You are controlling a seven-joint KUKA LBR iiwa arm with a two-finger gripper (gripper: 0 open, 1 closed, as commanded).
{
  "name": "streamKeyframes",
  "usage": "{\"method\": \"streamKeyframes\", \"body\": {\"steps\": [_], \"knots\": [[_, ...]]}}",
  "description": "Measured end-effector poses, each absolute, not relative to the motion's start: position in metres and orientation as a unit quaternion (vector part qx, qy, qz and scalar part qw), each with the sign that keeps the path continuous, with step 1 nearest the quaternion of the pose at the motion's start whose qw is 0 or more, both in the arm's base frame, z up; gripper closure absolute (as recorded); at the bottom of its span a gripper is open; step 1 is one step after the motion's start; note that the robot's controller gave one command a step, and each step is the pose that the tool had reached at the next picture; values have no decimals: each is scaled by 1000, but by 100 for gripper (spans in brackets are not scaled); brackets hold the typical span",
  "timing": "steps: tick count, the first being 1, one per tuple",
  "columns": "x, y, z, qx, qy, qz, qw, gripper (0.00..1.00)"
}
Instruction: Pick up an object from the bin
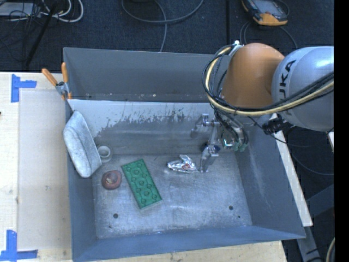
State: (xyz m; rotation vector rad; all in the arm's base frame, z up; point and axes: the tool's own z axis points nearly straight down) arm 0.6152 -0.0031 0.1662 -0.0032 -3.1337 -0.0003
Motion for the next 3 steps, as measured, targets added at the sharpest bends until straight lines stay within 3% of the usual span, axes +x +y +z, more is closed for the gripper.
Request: {"method": "streamKeyframes", "body": {"steps": [1,2,3], "knots": [[597,31,70,47,-999,0,-2,0],[599,31,75,46,-999,0,-5,100],[572,28,231,75,-997,0,-4,100]]}}
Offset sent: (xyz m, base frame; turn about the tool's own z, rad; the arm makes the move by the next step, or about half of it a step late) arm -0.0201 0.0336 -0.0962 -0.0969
